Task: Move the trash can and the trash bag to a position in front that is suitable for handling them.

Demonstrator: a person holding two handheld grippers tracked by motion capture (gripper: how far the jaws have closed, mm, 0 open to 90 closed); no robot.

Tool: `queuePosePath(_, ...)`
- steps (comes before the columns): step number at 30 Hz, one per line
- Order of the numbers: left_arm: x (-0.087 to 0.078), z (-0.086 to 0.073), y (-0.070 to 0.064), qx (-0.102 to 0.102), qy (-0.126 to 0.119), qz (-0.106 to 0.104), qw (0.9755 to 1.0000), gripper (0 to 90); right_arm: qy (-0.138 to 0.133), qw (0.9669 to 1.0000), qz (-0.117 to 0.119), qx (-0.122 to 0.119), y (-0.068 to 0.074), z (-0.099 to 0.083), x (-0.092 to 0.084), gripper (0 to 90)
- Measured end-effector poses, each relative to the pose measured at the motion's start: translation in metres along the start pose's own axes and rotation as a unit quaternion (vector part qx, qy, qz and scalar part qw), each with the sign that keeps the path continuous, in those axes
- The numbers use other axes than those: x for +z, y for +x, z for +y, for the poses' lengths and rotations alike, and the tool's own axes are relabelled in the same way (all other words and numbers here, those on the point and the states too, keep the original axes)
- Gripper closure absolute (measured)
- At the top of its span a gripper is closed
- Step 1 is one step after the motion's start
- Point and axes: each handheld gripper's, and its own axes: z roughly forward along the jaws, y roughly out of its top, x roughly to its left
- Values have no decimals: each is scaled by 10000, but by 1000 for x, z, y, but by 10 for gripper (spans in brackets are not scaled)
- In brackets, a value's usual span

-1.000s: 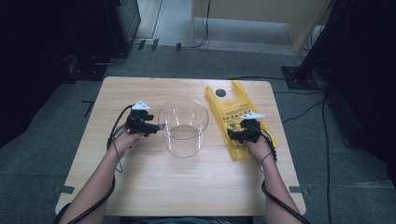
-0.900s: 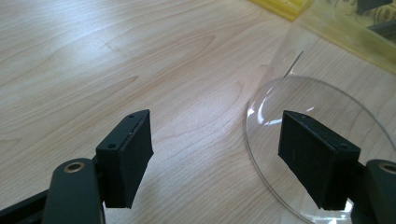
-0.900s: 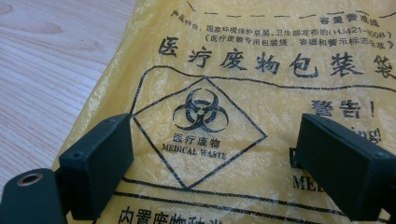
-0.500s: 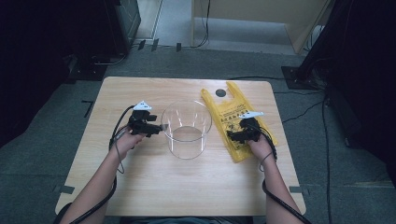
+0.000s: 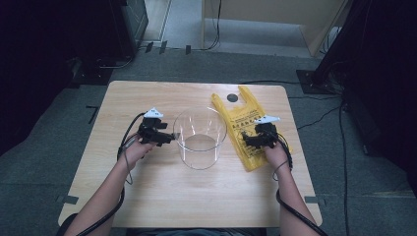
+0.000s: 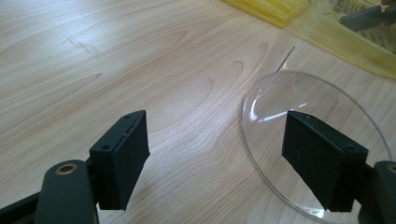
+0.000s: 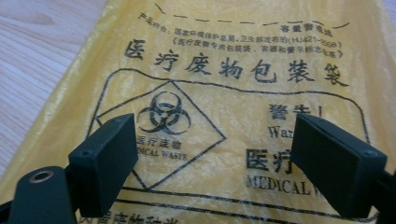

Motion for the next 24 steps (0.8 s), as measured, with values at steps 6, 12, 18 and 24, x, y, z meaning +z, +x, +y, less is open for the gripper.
queuePosePath(6, 1, -1, 3, -41, 123, -70, 9999, 188, -10, 10000, 73, 42, 0, -3, 3, 138)
queuePosePath(12, 2, -2, 4, -186, 198, -136, 9995, 188, -156, 9994, 127, 288, -4, -7, 6, 119)
queuePosePath(18, 1, -3, 3, -43, 332, -130, 9994, 189, -164, 9994, 167, 257, -5, -8, 6, 119)
queuePosePath(24, -1, -3, 6, -116, 289, -15, 9995, 189, -173, 9994, 163, 251, -4, -8, 6, 124)
